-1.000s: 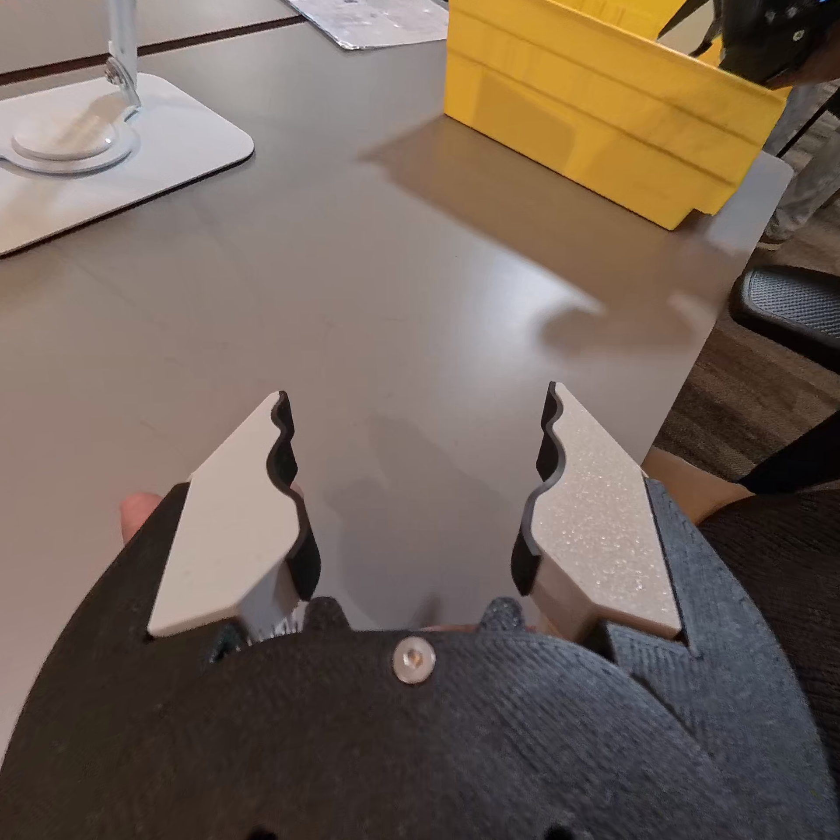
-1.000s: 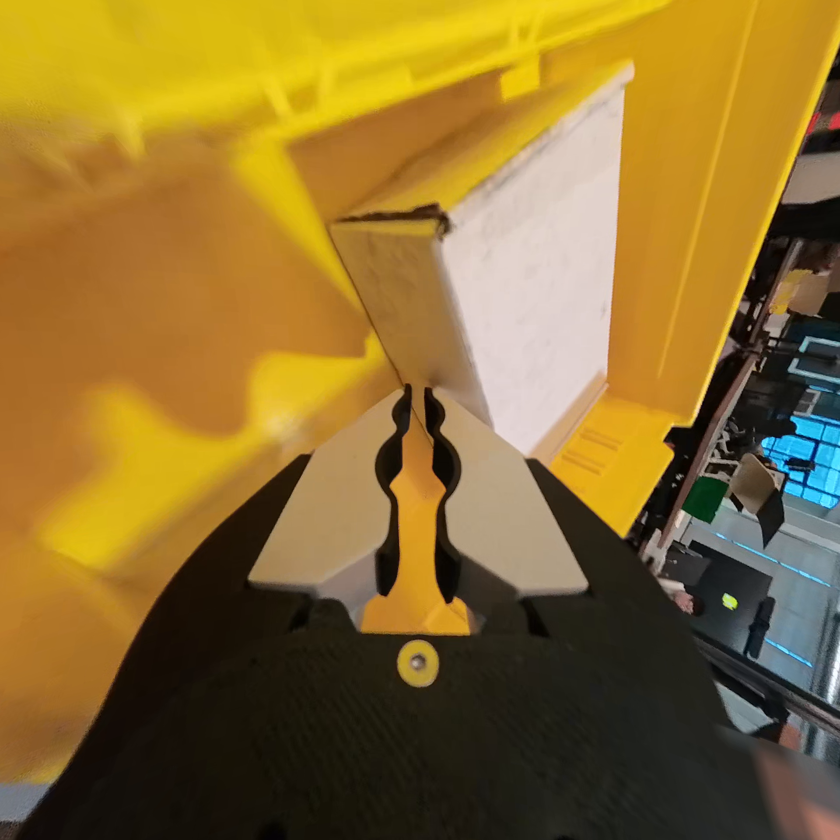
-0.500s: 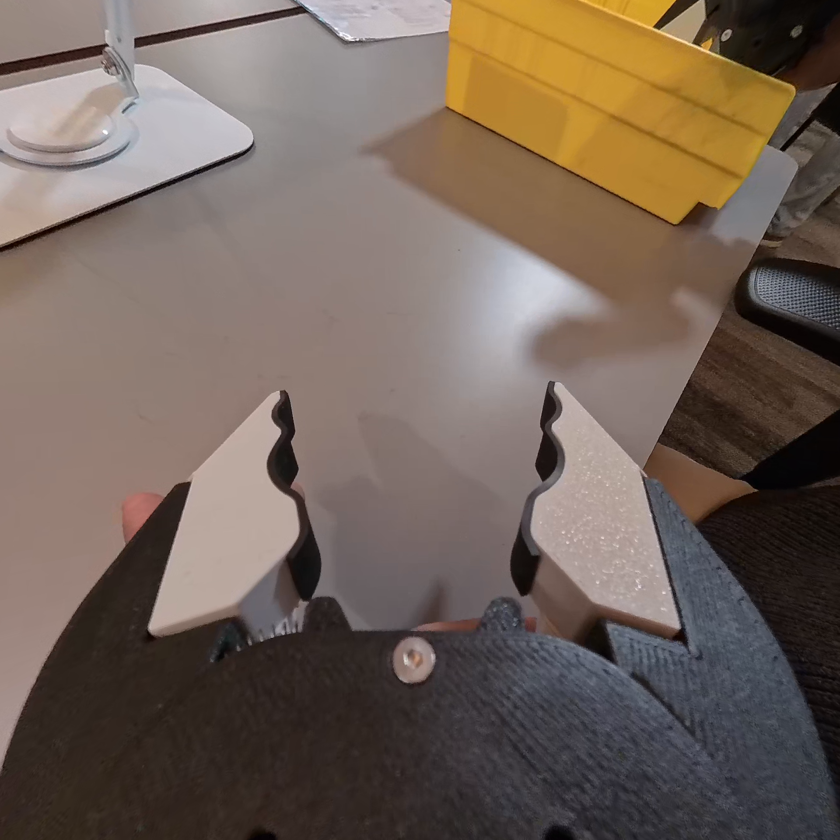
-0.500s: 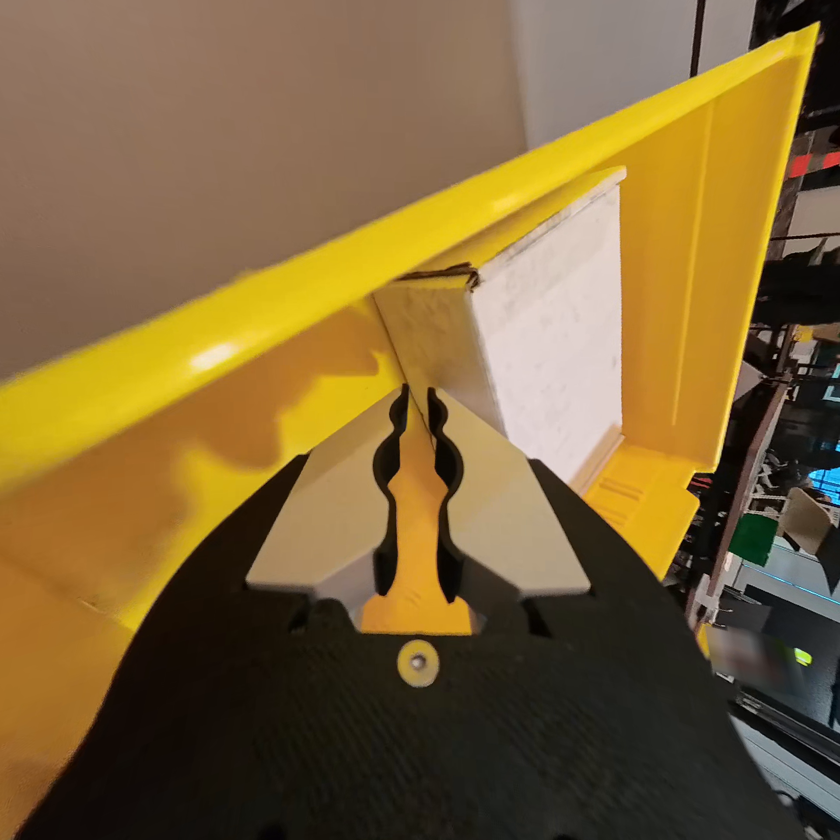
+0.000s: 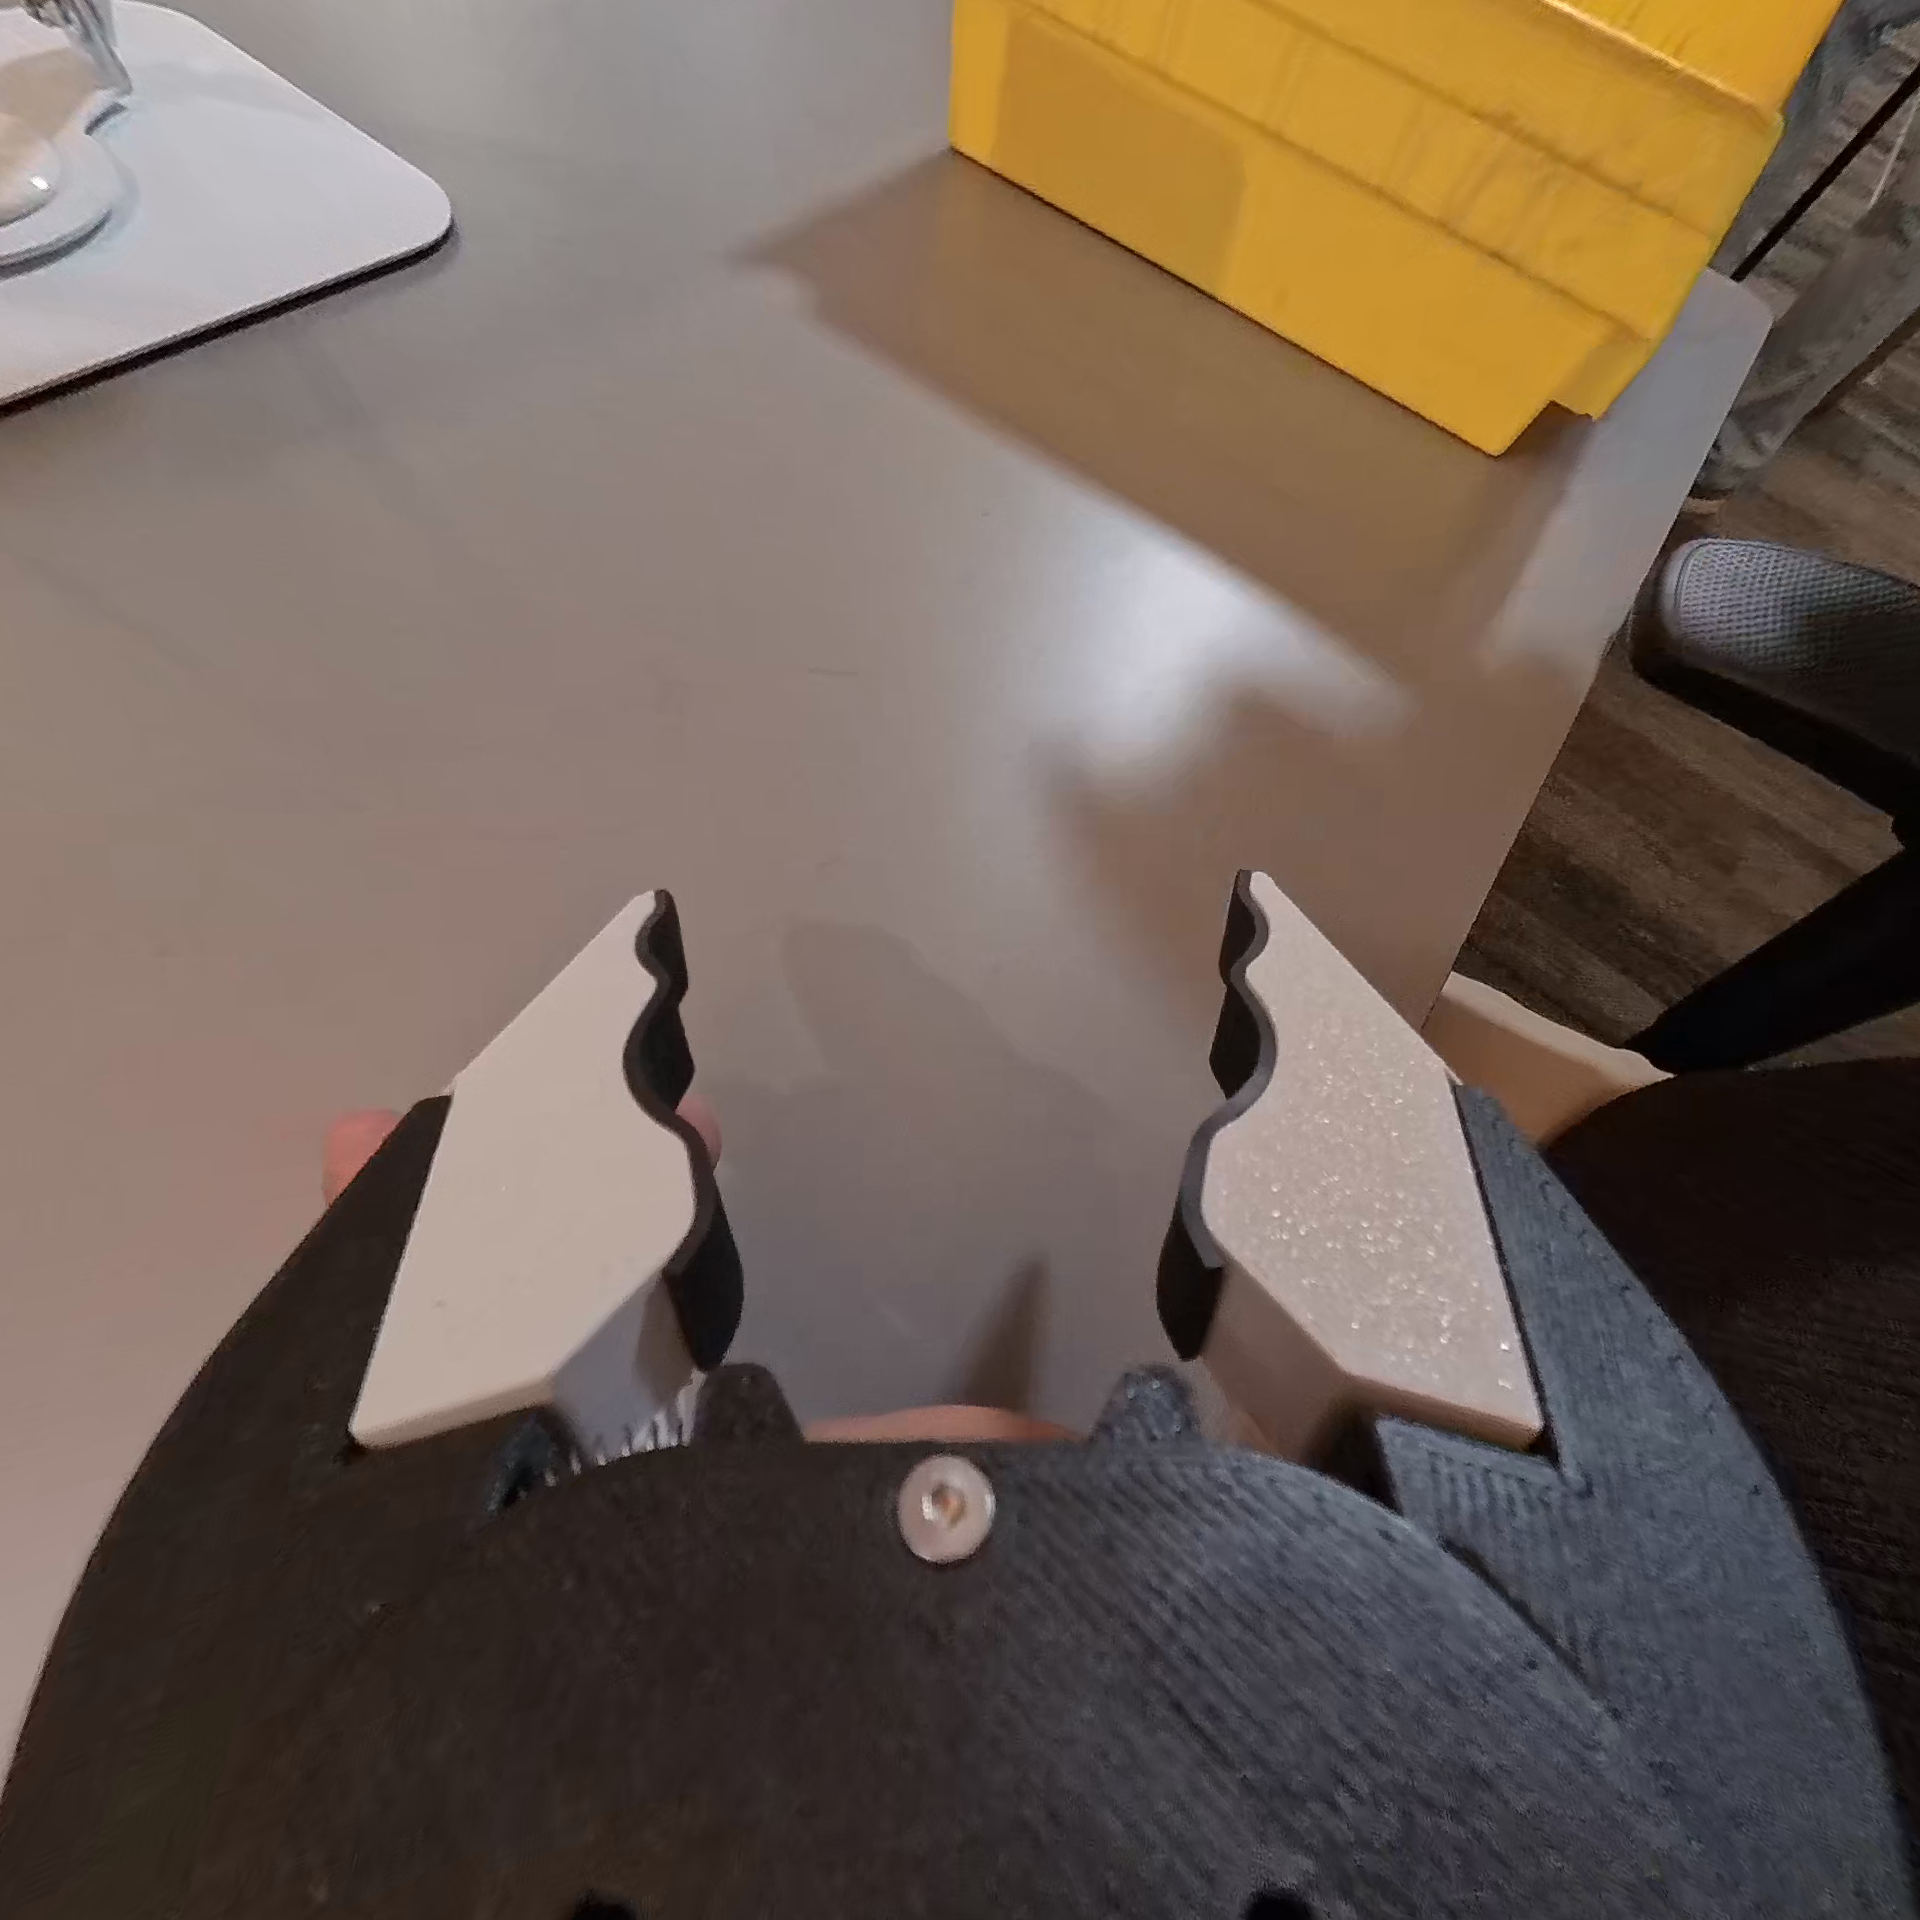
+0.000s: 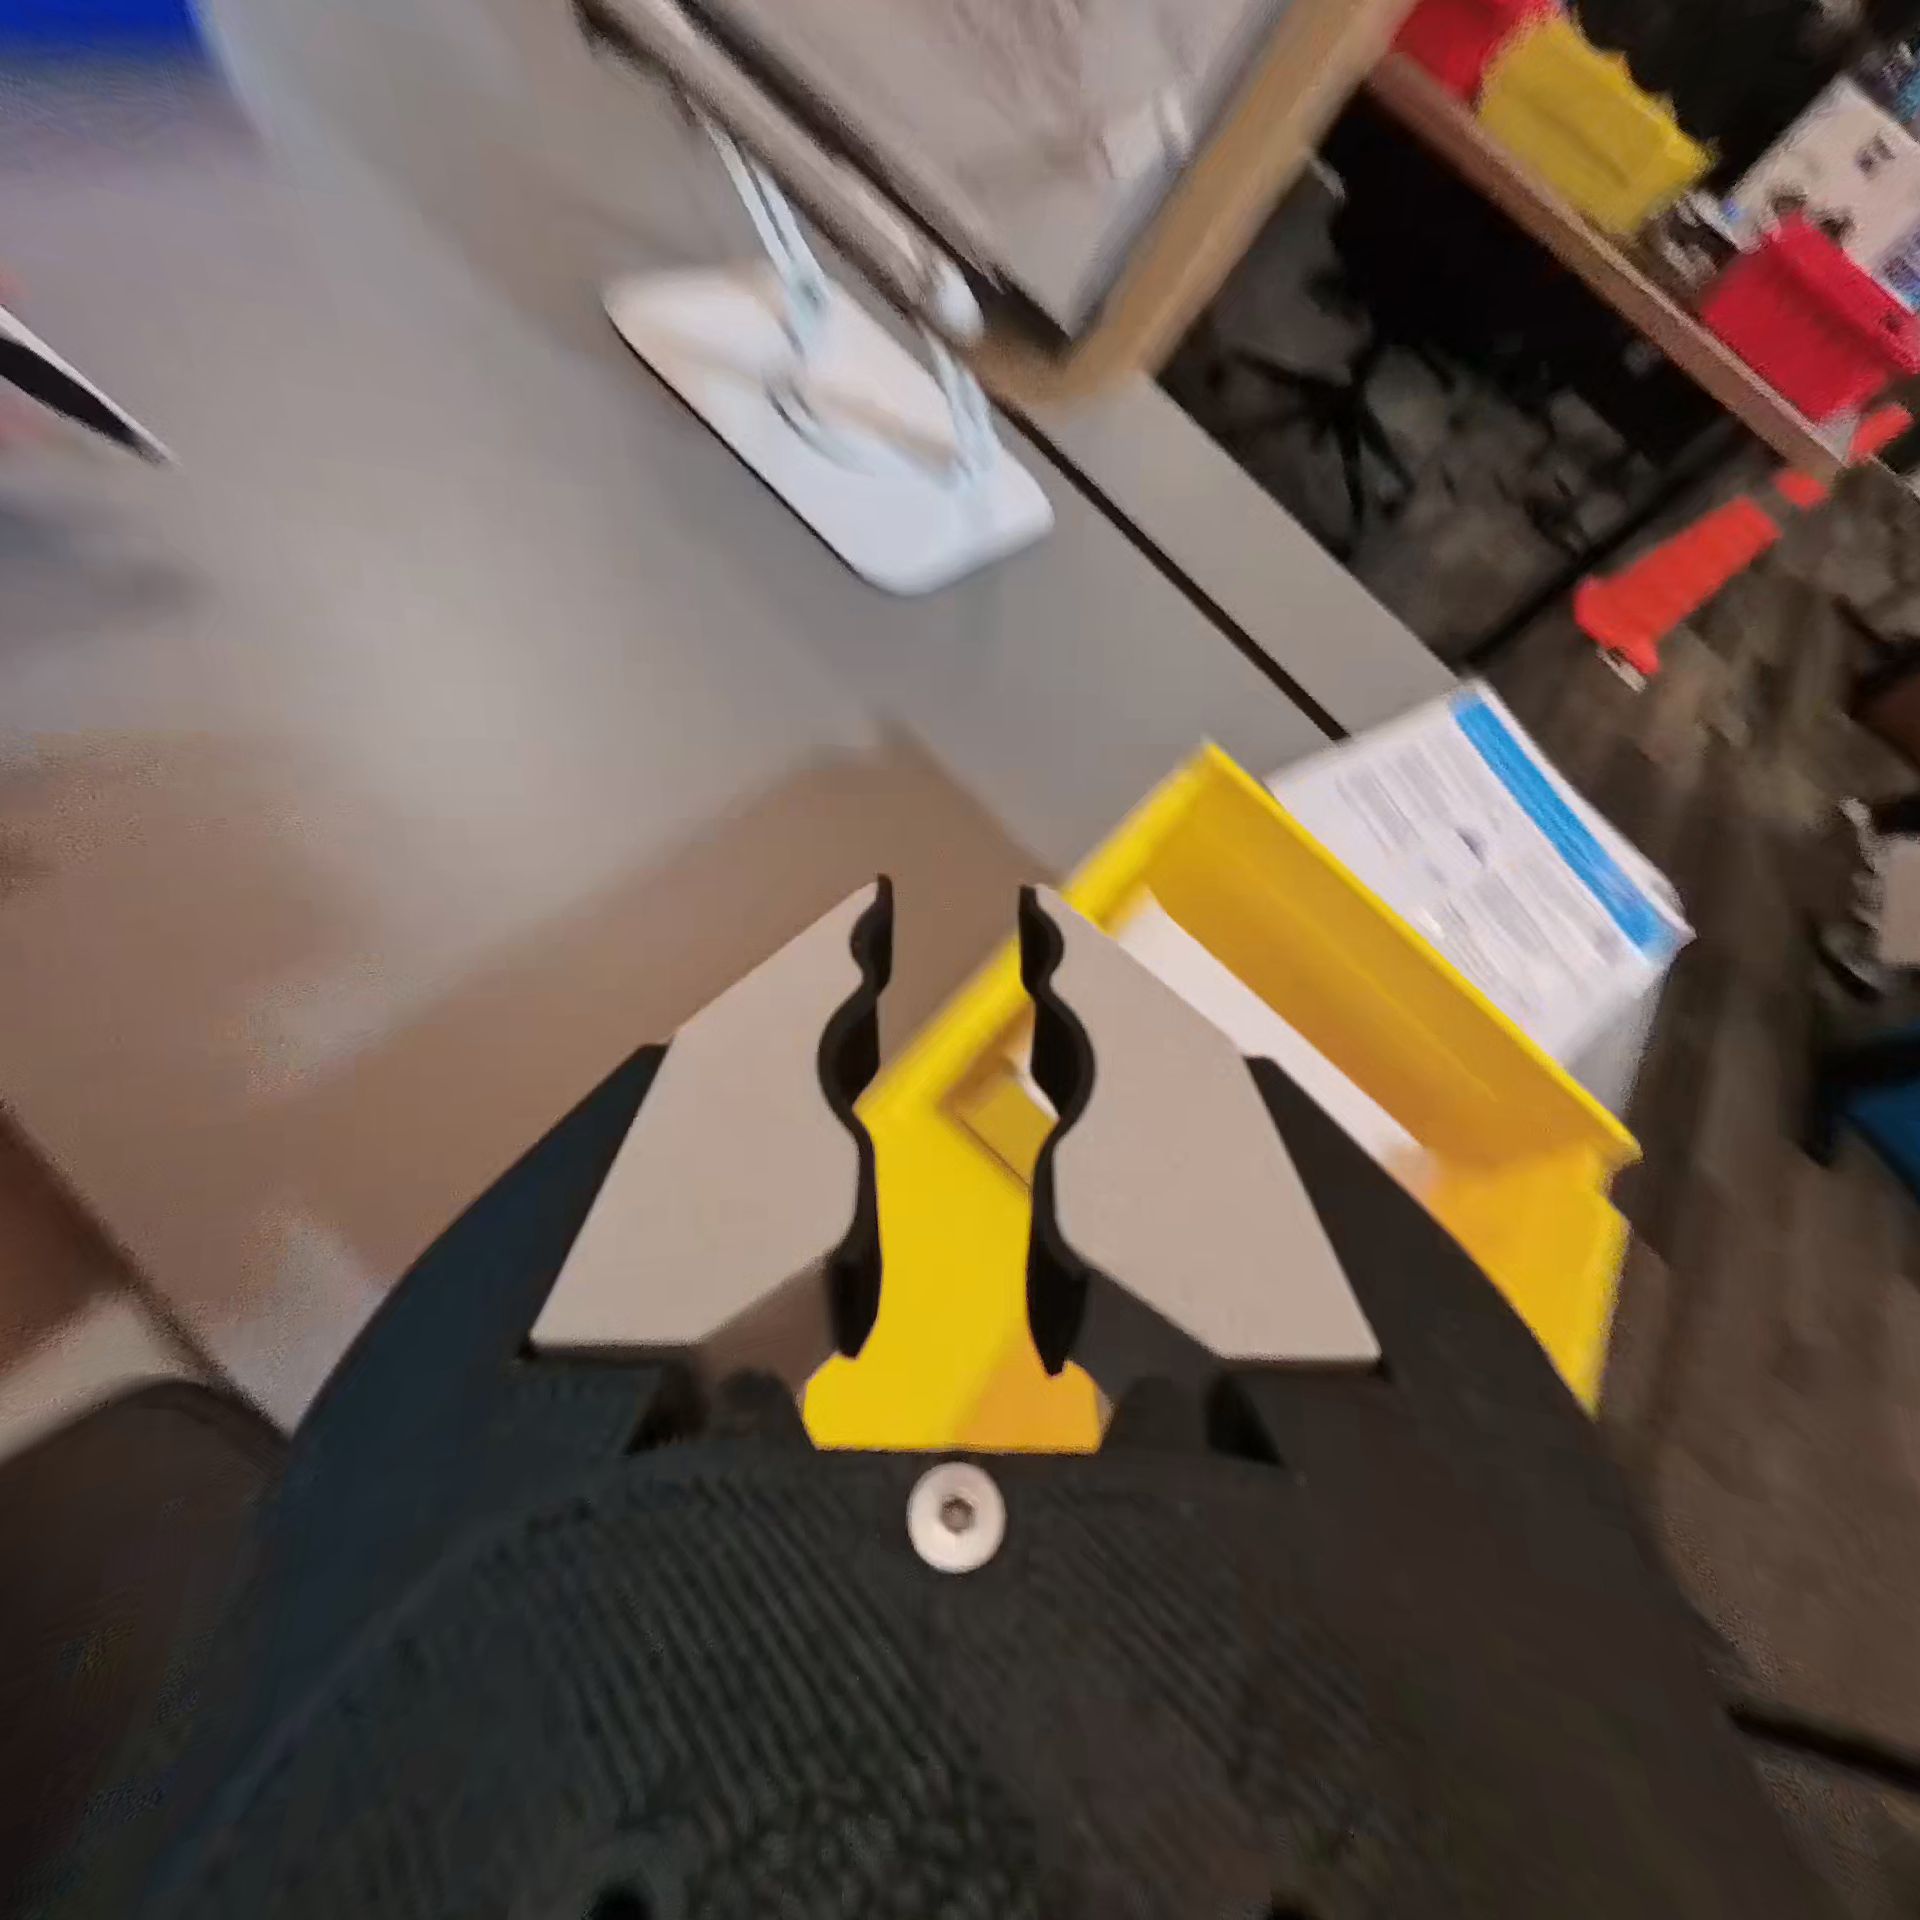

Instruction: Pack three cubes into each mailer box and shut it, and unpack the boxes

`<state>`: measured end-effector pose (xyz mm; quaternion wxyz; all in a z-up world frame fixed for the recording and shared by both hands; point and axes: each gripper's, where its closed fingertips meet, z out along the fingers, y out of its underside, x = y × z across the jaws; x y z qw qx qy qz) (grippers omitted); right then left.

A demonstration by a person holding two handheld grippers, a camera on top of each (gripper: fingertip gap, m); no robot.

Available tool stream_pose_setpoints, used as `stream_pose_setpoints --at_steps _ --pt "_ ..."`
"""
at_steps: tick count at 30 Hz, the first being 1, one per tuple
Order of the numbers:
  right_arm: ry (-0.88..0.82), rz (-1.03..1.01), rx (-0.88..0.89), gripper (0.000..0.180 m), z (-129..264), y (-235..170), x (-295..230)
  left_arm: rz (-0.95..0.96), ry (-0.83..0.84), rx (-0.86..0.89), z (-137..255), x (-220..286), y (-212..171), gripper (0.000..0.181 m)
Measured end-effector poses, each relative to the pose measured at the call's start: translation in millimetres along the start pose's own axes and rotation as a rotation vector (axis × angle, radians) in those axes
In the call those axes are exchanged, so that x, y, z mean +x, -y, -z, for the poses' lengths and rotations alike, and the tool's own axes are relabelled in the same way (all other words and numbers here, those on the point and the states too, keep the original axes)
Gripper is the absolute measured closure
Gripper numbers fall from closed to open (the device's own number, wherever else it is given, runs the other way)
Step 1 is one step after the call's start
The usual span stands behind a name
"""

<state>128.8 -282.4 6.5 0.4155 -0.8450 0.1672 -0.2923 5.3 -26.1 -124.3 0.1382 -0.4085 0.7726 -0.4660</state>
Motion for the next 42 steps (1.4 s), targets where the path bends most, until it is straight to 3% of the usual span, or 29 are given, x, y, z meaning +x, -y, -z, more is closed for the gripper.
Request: stream_pose_setpoints --at_steps 3,6,8,11,14,18,22,31,34,37,40,42 --pt "0.210 -0.088 0.139 0.154 -9 58 -68 -0.010 -0.001 0.005 0 3 2 0.084" --pt "0.490 -0.199 0.179 0.148 -32 88 -151 -0.023 0.024 0.016 3 0 4 0.091" --pt "0.568 -0.191 0.140 0.148 -60 87 -192 -0.020 0.037 0.027 6 -3 5 0.098" --pt "0.536 -0.175 0.070 0.145 -109 72 -228 -0.004 0.046 0.055 12 -8 8 0.107" --pt "0.615 -0.269 0.061 0.141 -130 63 -260 0.016 0.052 0.071 16 -15 8 0.112" --pt "0.634 -0.412 0.107 0.137 -141 56 -254 -0.004 0.066 0.082 18 -24 3 0.136" --pt "0.692 -0.550 0.186 0.133 -136 64 -237 0.035 0.034 0.078 17 -26 2 0.142" --pt "0.760 -0.470 0.108 0.142 -138 51 -256 0.059 0.050 0.096 24 -31 11 0.130" --pt "0.759 -0.460 0.117 0.143 -136 52 -257 -0.010 0.168 0.153 56 -58 37 0.125" --pt "0.775 -0.487 0.126 0.143 -134 53 -256 -0.096 0.448 0.247 131 -121 75 0.122" --pt "0.782 -0.526 0.136 0.144 -134 55 -253 0.026 0.646 0.372 223 -180 100 0.123" --pt "0.786 -0.550 0.137 0.144 -135 55 -251 0.134 0.719 0.323 264 -220 87 0.122"
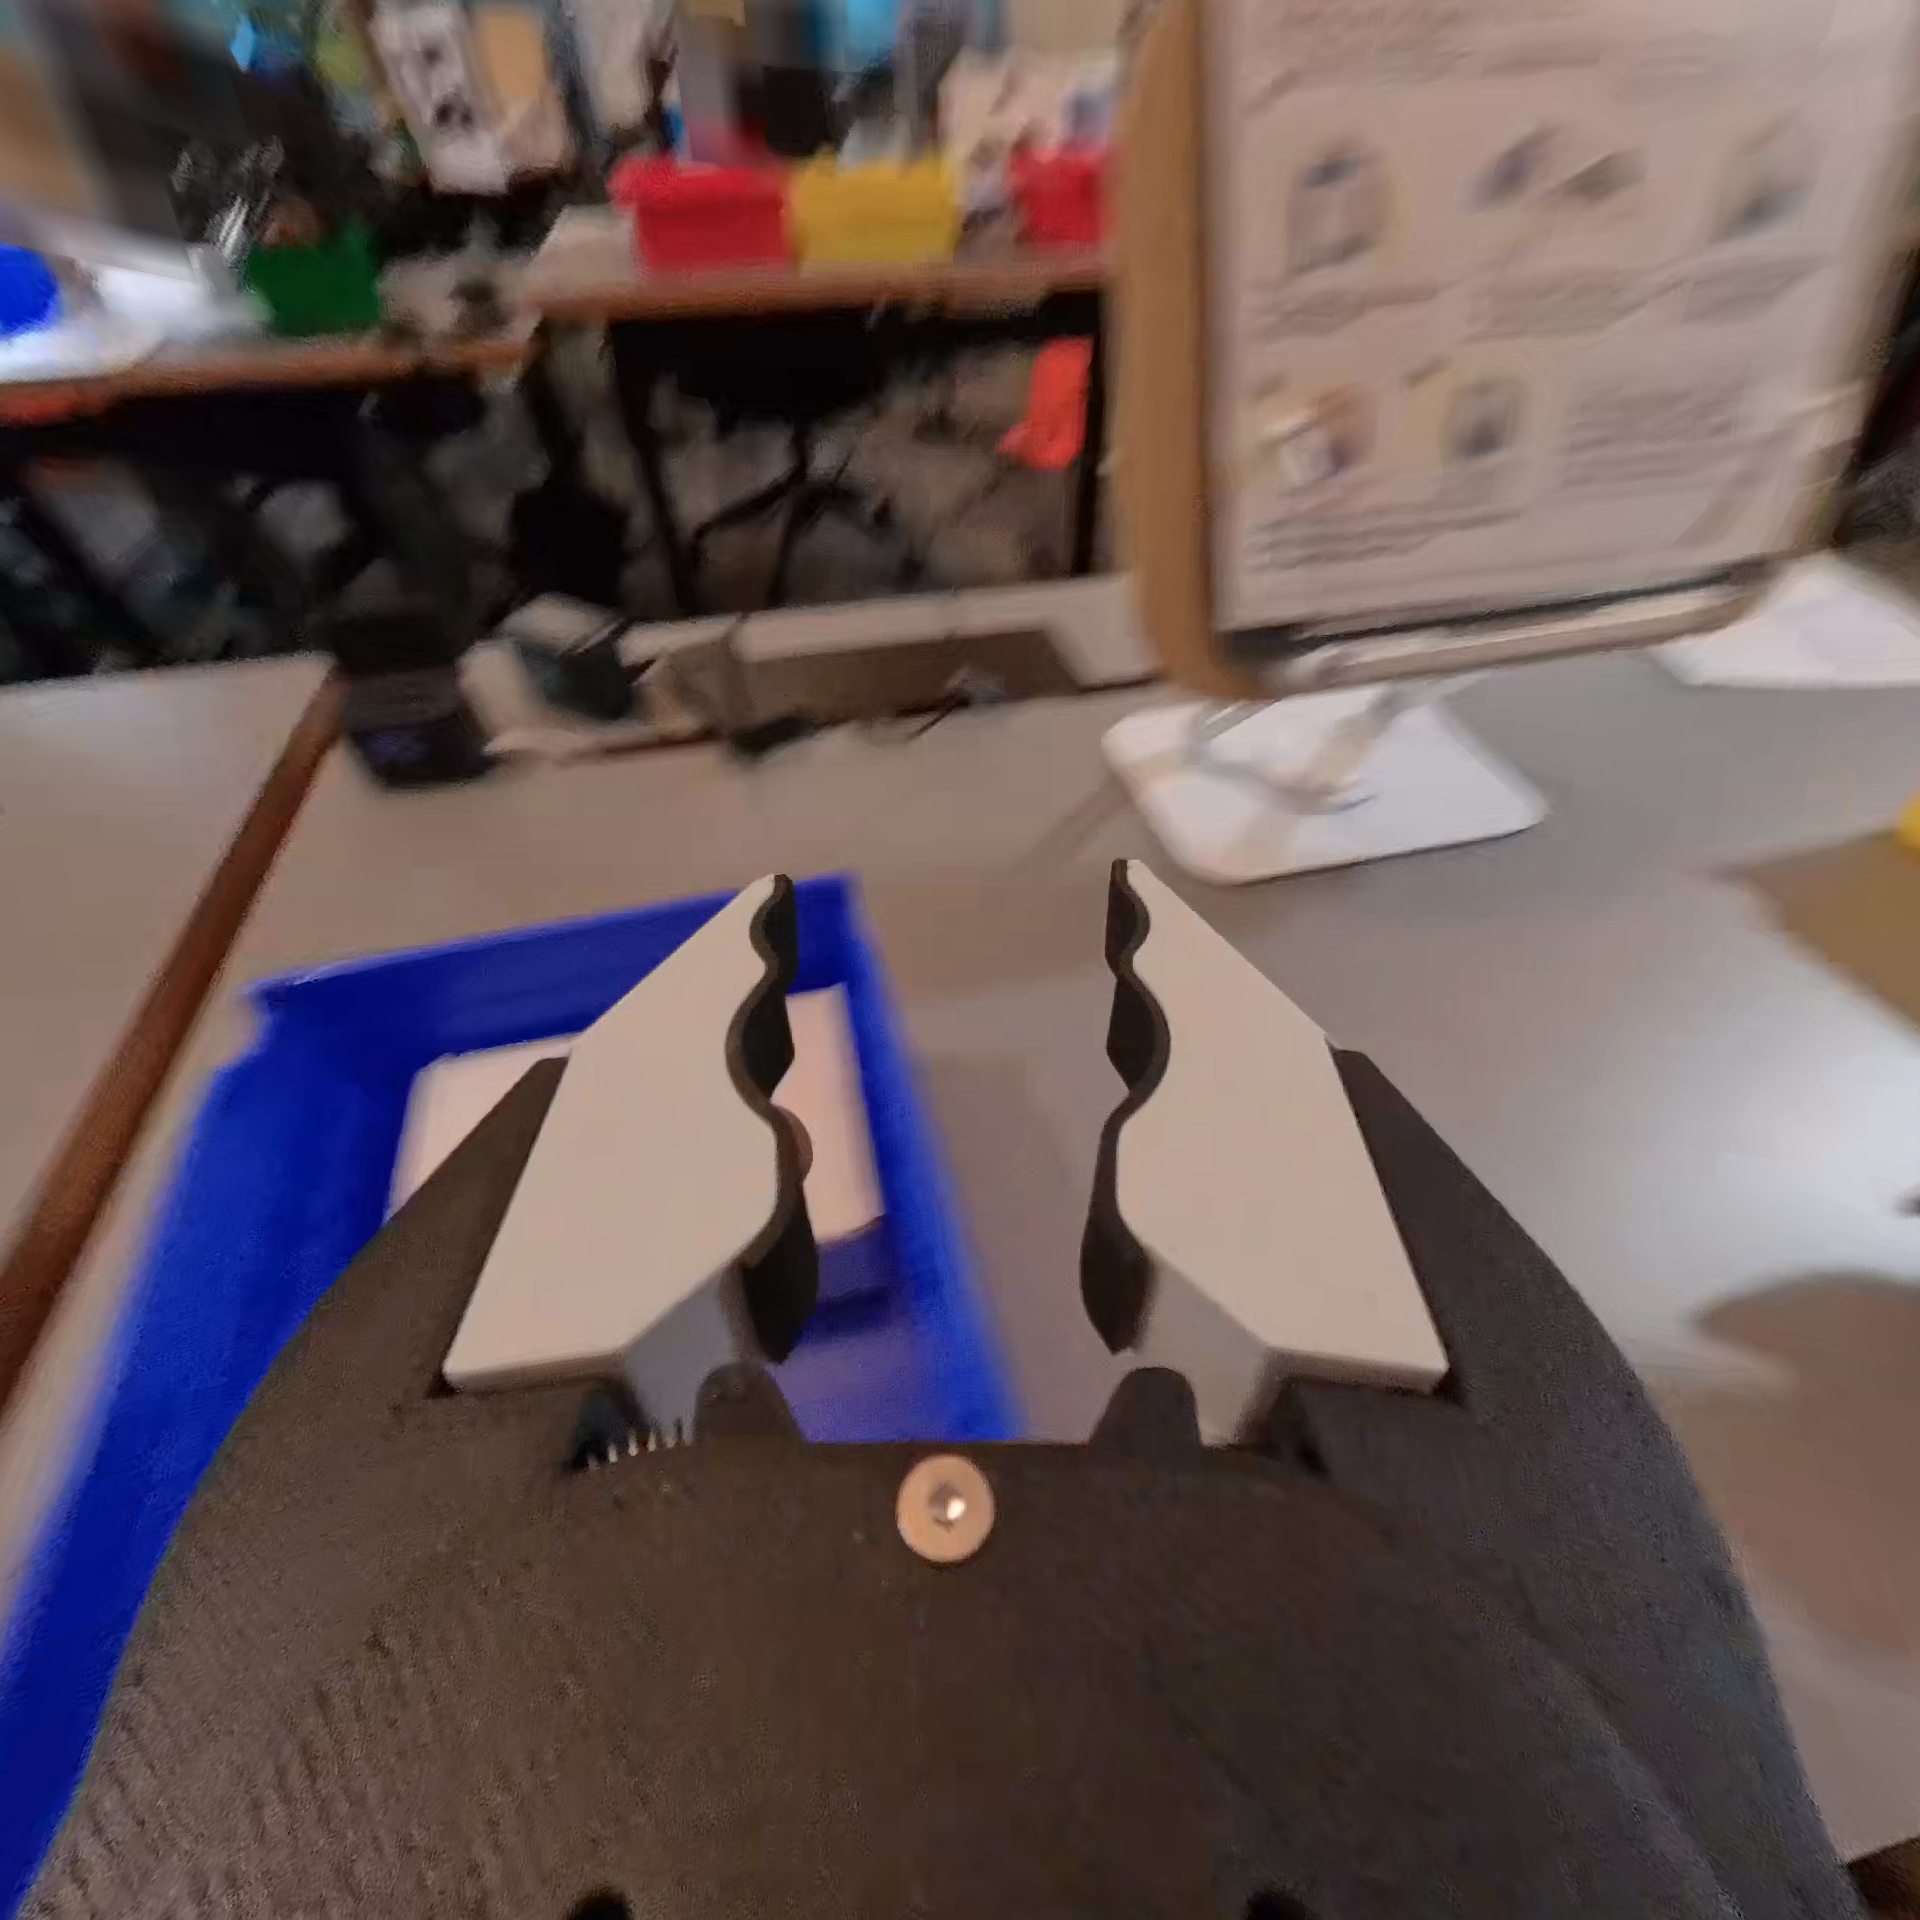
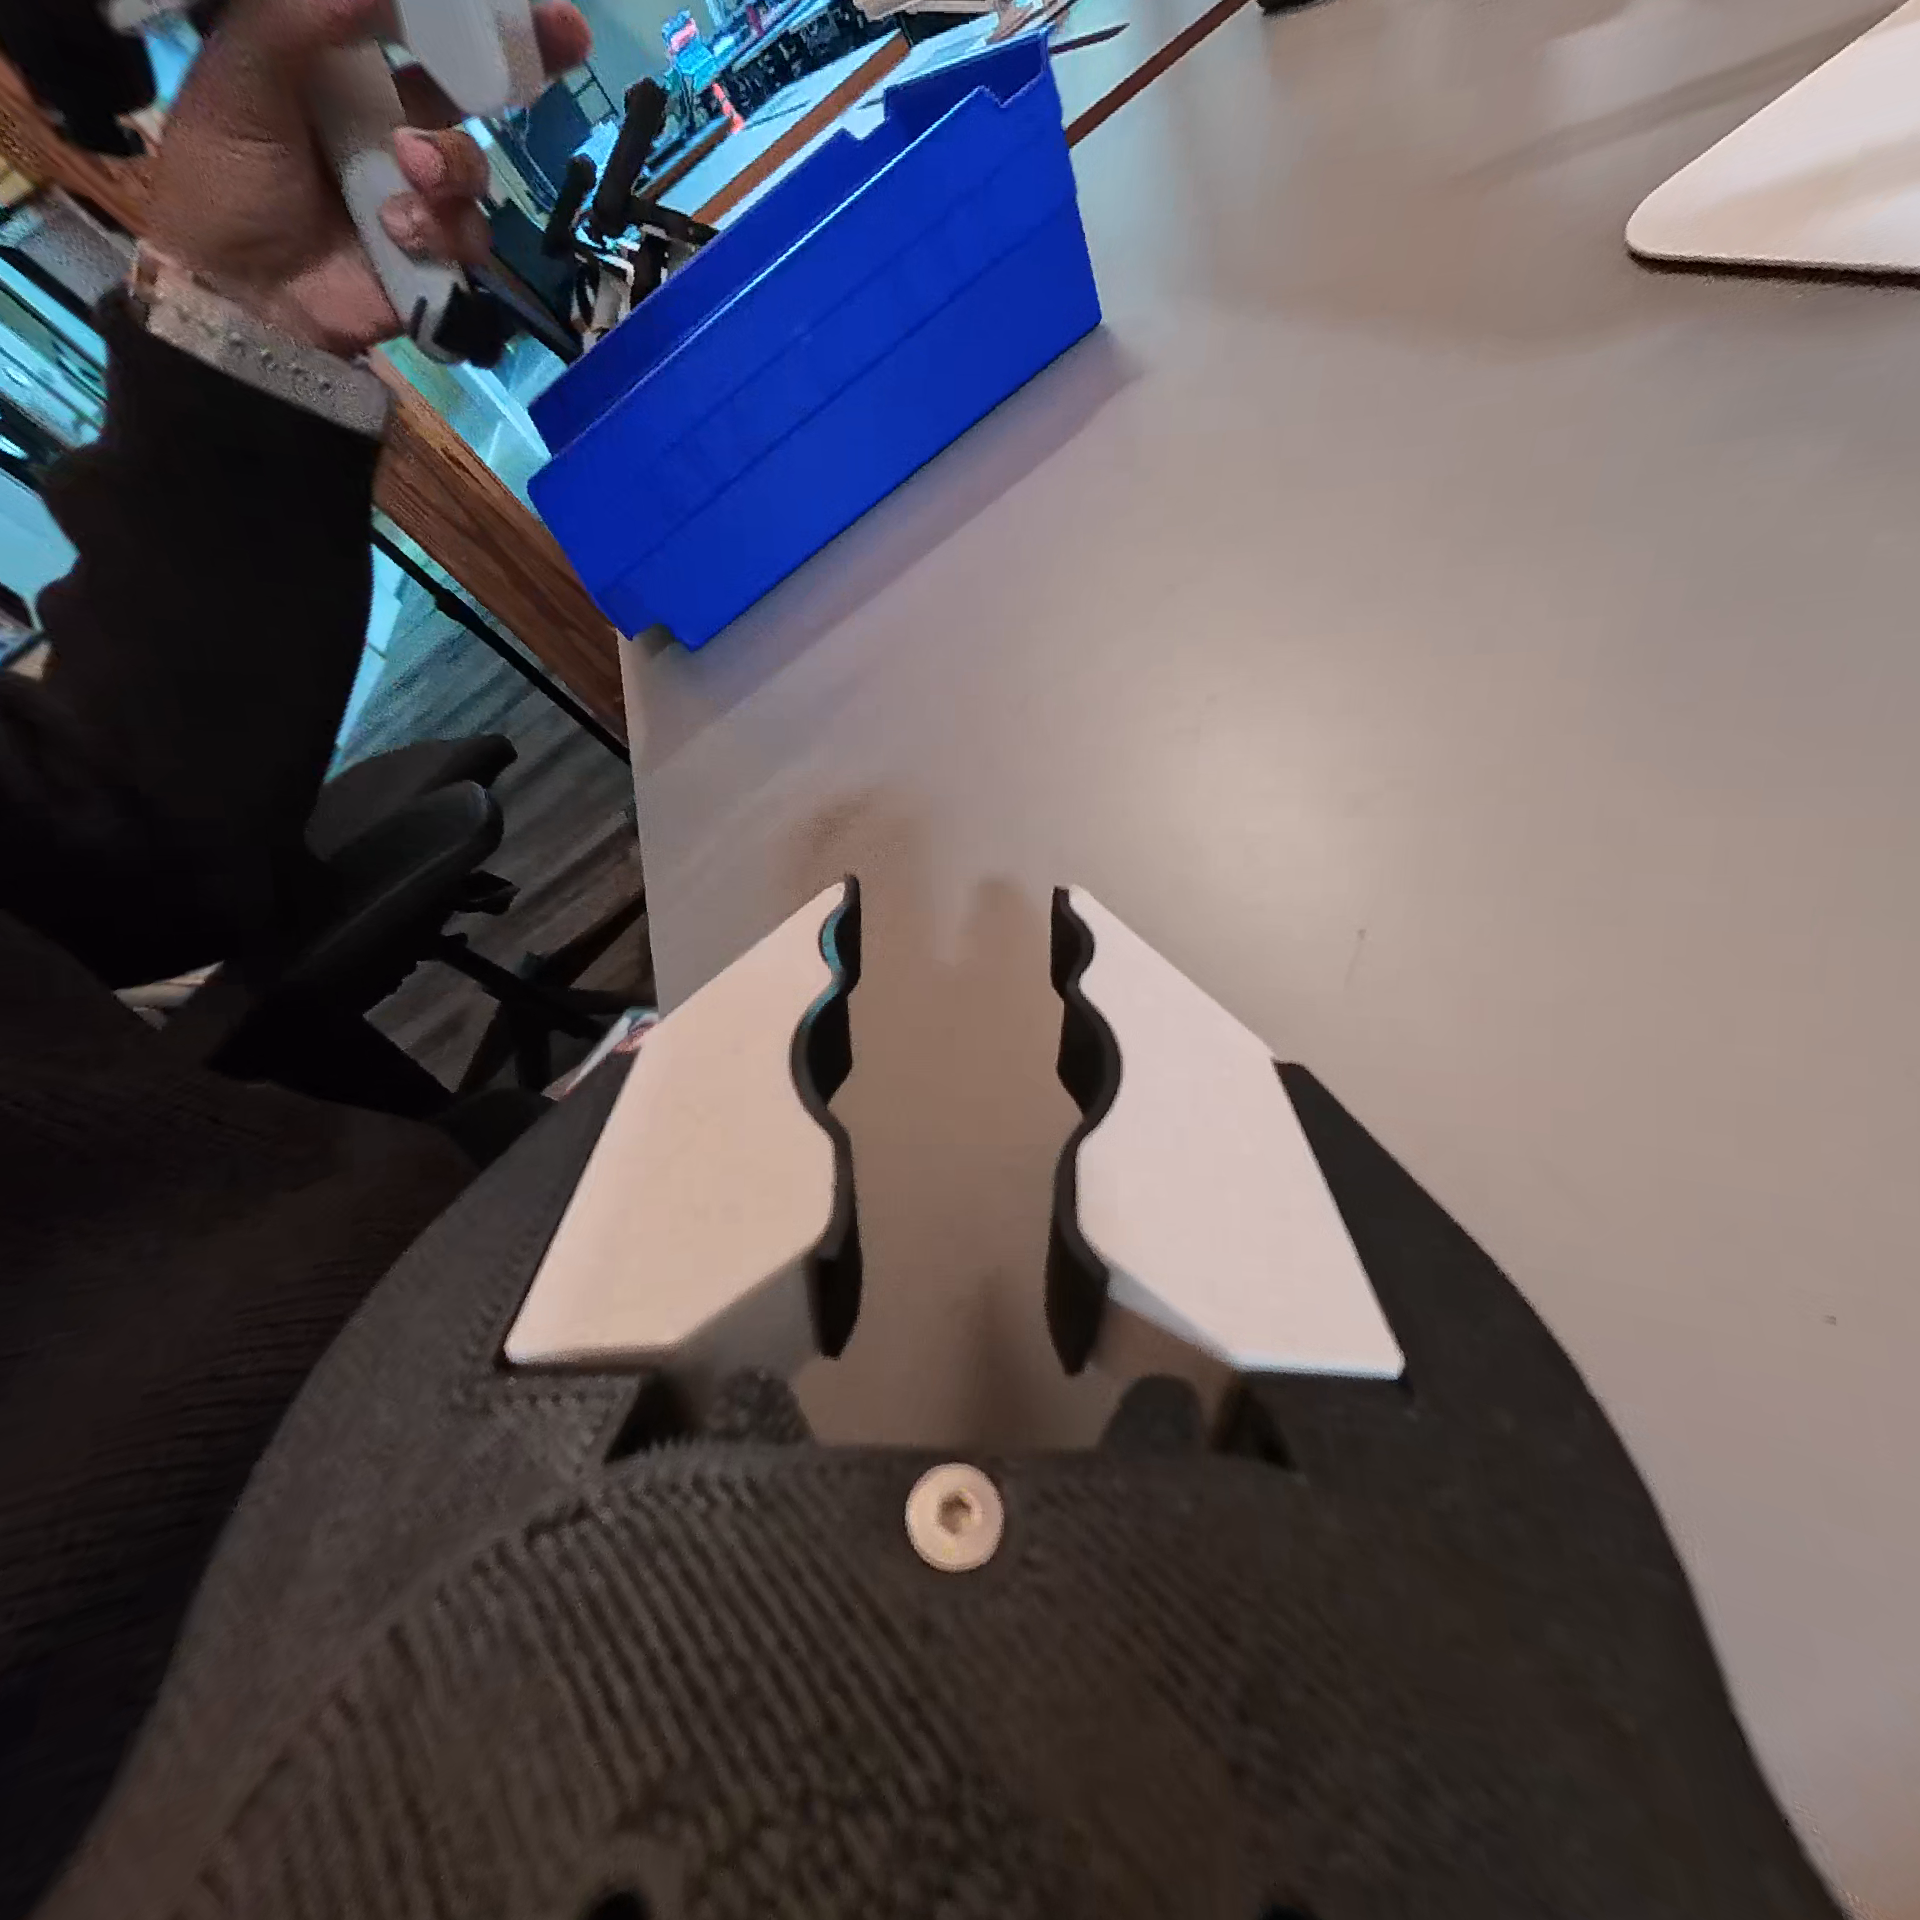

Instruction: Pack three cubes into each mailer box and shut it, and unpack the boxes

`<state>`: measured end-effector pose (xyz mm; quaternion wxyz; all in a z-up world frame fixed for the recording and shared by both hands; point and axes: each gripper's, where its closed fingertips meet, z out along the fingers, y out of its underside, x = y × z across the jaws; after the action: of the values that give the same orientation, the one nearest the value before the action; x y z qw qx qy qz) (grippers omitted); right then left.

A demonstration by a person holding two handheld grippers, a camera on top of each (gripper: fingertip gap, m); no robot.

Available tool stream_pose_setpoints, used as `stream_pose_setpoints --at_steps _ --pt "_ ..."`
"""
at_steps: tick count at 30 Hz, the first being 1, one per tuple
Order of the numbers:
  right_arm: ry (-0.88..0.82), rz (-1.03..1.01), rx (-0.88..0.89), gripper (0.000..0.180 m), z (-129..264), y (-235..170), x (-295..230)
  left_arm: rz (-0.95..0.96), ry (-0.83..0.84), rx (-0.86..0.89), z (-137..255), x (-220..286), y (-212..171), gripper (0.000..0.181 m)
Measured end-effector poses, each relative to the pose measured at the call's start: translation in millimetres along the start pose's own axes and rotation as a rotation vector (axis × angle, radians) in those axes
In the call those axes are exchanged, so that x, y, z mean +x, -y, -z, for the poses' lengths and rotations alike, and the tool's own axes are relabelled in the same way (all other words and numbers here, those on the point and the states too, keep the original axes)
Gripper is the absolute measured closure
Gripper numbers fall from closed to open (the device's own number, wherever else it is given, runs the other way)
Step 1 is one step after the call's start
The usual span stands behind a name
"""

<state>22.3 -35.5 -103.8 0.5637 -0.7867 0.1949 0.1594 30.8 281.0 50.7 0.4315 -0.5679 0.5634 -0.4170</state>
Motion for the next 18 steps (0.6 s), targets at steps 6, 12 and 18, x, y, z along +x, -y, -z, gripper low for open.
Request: stream_pose_setpoints --at_steps 6,12,18 --pt "0.004 0.023 -0.036 0.143 -1 -4 0 -0.073 0.017 -0.478 -23 -107 -102 0.119" --pt "-0.026 0.060 -0.064 0.143 -1 -6 4 -0.338 -0.105 -0.744 -17 -103 -168 0.105" --pt "-0.014 0.036 -0.057 0.143 -1 -5 5 -0.379 -0.284 -0.870 10 -69 -177 0.134"
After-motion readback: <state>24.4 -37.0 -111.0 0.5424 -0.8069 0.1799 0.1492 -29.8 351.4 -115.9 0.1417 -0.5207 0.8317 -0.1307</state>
